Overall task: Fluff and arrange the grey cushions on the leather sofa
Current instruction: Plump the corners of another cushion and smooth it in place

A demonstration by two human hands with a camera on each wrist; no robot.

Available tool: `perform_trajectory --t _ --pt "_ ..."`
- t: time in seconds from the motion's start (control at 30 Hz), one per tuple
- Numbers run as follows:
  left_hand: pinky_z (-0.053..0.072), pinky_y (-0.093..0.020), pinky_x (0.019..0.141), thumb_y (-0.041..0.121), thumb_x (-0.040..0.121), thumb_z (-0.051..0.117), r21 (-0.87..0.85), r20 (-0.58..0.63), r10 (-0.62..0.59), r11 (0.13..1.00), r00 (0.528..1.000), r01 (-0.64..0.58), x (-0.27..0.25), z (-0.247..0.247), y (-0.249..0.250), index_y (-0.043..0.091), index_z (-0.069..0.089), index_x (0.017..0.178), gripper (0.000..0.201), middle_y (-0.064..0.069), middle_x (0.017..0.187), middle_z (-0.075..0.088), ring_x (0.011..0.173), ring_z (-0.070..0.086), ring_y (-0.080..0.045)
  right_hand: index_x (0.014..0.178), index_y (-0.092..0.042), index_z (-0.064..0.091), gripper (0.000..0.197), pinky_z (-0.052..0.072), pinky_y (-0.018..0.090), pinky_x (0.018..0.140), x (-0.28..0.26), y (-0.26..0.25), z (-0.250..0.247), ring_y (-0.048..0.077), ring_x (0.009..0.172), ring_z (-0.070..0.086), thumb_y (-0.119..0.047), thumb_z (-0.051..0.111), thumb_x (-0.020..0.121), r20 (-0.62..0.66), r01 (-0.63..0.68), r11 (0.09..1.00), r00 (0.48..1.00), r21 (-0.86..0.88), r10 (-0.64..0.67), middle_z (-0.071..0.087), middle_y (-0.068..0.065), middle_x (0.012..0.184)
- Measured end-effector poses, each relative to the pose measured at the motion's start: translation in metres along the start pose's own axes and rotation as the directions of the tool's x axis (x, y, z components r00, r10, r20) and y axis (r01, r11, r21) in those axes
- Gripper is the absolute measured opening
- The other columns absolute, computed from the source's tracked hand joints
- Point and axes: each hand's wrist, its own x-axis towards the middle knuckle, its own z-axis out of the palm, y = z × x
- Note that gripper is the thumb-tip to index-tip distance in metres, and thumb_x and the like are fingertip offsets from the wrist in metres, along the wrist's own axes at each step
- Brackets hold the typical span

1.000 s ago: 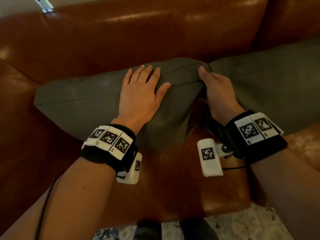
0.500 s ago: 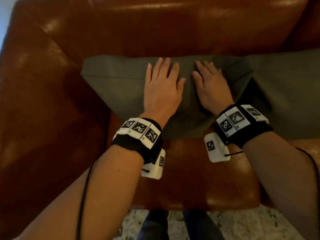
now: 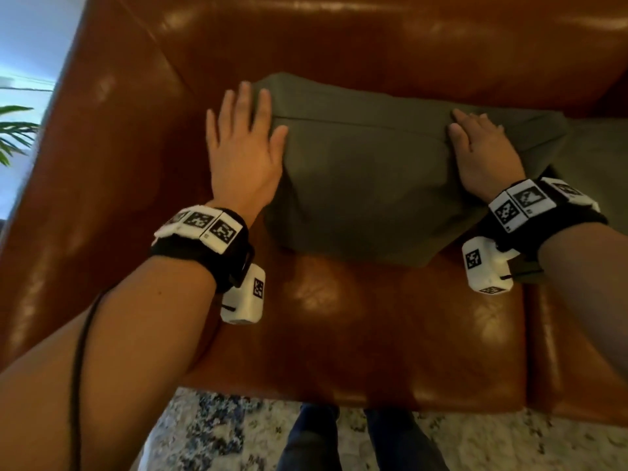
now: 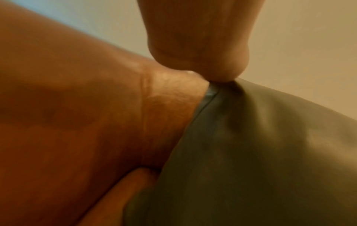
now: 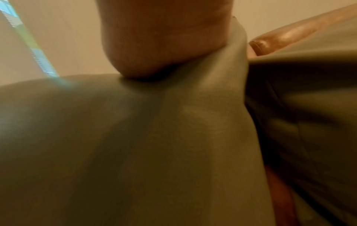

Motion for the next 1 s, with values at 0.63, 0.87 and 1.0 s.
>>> perform_trajectory --t 0.63,0.87,1.0 --pt "0.005 -0.051 0.121 0.055 0.100 0.018 -0.009 0.136 0.339 0.940 0.931 -0.341 -0.021 0.033 0.077 0.028 0.017 0.153 0.060 -0.002 0.161 0.020 0.149 0.015 -0.026 0.152 -0.016 0.030 0.060 -0.001 0.059 0.119 -0.047 0.024 0.005 0.028 0.150 0.015 -0.048 0.017 0.103 -0.169 -0.110 0.982 0.982 -0.153 0.084 0.030 0.012 0.158" --pt "0.008 -0.051 0.120 0.054 0.100 0.022 -0.028 0.095 0.300 0.954 0.949 -0.298 -0.017 0.037 0.069 0.027 0.020 0.153 0.059 -0.004 0.160 0.024 0.148 0.018 -0.027 0.152 -0.017 0.030 0.059 -0.004 0.048 0.119 -0.061 -0.042 -0.008 0.031 0.151 0.003 -0.041 0.039 0.099 -0.427 0.029 0.996 0.902 -0.089 -0.064 0.015 0.011 0.163" --pt "0.008 -0.049 0.120 0.049 0.101 0.027 -0.073 -0.010 0.229 0.971 0.973 -0.229 -0.018 0.031 0.068 0.021 0.029 0.151 0.057 -0.008 0.159 0.027 0.148 0.018 -0.028 0.153 -0.023 0.026 0.060 -0.006 0.046 0.120 -0.039 -0.103 0.028 0.024 0.152 0.004 -0.048 0.035 0.100 -0.220 0.233 0.968 0.943 -0.098 -0.249 0.016 0.006 0.164"
